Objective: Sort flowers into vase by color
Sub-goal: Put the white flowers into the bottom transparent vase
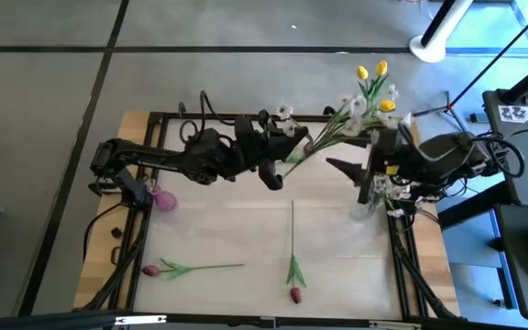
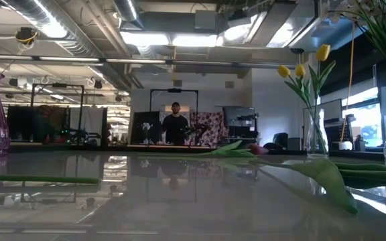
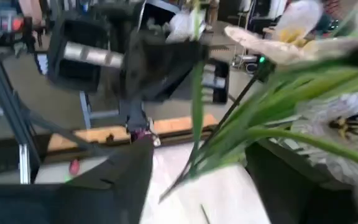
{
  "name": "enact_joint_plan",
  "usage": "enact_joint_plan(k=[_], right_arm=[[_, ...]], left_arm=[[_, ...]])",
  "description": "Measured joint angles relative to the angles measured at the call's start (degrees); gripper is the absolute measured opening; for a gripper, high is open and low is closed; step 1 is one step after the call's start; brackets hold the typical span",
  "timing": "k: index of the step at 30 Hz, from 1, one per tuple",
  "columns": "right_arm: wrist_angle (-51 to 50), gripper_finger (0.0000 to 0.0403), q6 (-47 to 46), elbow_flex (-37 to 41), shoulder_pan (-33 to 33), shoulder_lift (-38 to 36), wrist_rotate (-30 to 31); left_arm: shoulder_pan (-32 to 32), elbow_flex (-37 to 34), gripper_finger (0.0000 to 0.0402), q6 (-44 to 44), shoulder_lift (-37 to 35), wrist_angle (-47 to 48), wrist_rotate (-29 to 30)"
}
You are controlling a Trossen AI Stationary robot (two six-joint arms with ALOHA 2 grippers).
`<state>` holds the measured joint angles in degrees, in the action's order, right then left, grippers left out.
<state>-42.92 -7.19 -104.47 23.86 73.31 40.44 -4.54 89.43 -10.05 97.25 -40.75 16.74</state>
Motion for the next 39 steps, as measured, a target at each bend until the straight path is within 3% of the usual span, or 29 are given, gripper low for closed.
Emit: enact_joint_plan(k=[5, 14, 18, 23, 33, 39], right_arm=[[-0.5, 0.0163, -2.2, 0.0, -3.1, 1.2, -1.5], [-0.2, 0.0017, -1.5, 0.0, -7.0, 1.9, -10.5], [-0.1, 0.0013, 0.3, 0.0, -7.0, 1.8, -10.0], [0.0, 0.0007, 3.3, -0.1, -7.0, 1.3, -8.6], [7.1, 0.0003, 9.7, -0.2, -7.0, -3.0, -7.0], [15.8, 0.0002, 16.9, -0.2, -7.0, -3.5, -14.2]], left_arm=[[-0.5, 0.0, 0.0000, -0.1, 0.0, 2.6, -1.1], [-1.0, 0.0, 0.0000, 0.1, 0.1, 7.4, -2.8], [-1.0, 0.0, 0.0013, 0.1, 0.1, 9.1, -2.8], [-0.8, 0.0, 0.0061, 0.0, -0.9, 12.9, -3.0], [-3.1, 0.1, 0.0134, -0.7, -6.3, 28.8, -1.2], [-1.4, 0.0, 0.0165, -6.3, -3.6, 26.8, -1.8]])
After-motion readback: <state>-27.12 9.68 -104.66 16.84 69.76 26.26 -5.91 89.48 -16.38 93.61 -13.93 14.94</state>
